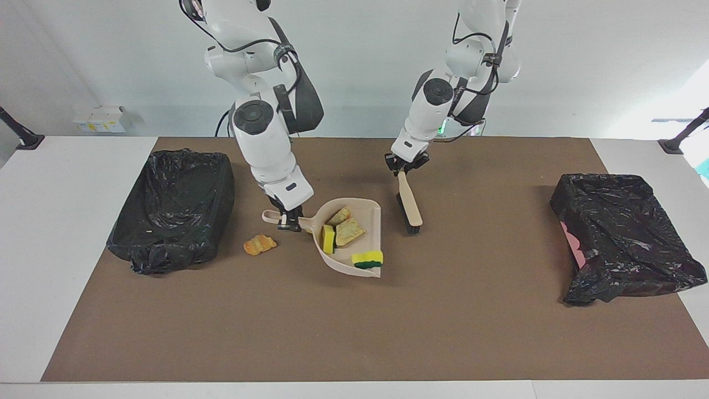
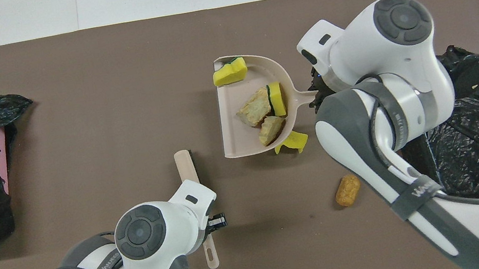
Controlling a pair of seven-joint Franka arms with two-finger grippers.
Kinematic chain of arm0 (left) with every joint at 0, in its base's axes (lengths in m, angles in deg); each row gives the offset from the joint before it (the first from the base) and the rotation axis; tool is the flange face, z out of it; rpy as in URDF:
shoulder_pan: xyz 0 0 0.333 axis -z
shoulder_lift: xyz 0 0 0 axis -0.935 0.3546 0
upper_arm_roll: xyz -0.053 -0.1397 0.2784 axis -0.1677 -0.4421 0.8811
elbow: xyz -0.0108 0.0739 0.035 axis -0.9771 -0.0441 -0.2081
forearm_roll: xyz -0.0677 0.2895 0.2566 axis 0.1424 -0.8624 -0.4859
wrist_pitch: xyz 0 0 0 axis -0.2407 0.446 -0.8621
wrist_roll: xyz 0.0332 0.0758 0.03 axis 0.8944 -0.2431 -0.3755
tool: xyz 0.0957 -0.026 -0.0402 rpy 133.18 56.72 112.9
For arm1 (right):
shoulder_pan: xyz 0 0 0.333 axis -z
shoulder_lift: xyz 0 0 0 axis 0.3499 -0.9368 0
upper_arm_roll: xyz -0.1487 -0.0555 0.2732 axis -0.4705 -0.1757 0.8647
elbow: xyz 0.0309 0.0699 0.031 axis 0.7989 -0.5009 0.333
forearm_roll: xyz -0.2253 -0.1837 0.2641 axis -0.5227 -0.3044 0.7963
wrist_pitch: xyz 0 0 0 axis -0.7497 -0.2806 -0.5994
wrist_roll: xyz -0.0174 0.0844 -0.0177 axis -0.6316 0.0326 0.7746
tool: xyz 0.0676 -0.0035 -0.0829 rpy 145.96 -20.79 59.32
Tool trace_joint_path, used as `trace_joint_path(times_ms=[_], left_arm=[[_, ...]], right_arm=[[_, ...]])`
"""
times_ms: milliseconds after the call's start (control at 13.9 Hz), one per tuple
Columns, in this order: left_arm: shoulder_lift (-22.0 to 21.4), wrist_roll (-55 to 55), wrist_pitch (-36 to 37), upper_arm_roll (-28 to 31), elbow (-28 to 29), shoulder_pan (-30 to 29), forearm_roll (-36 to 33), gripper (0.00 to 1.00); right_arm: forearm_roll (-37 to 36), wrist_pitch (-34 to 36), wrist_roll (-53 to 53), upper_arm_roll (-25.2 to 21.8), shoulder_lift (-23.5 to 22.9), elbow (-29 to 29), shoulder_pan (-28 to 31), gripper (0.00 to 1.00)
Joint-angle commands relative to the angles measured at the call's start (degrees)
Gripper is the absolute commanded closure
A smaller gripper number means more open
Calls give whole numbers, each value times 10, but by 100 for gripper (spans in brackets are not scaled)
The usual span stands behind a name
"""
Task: Sweep and dump trash in bin
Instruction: 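Carry the loaded dustpan with the right gripper to the nearer black bag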
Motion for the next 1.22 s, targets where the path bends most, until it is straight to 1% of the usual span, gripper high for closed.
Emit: trace_joint_path(times_ms=[0,216,288,360,504,721,793,865,937,1009,1153], left_arm=[[-59,-48,6,3,50,53,-13,100],[-77,-114,29,1,63,106,-13,100],[-77,-133,20,-1,75,131,-13,100],[-77,-138,9,-2,86,145,-13,100],[-75,-196,-27,-2,97,146,-13,100],[-65,-201,-72,-2,116,146,-14,100],[-63,-191,-74,-2,115,139,-17,50],[-56,-180,-72,-1,110,134,-23,1],[-51,-176,-71,0,103,124,-29,0],[-51,-164,-66,-1,93,102,-42,0],[-51,-88,-54,-1,67,41,-45,0]], right_arm=[[17,47,78,7,46,-24,67,100],[17,80,186,5,81,-27,155,100],[17,93,213,6,91,-27,184,100],[17,103,242,6,99,-27,209,100],[15,118,316,5,104,-32,261,100],[3,110,413,2,142,-89,332,100],[-10,109,430,1,153,-106,351,100],[-47,106,432,1,160,-116,364,100],[-90,96,428,1,165,-125,373,100],[-114,80,428,0,174,-140,386,100],[-145,49,428,0,188,-165,404,100]])
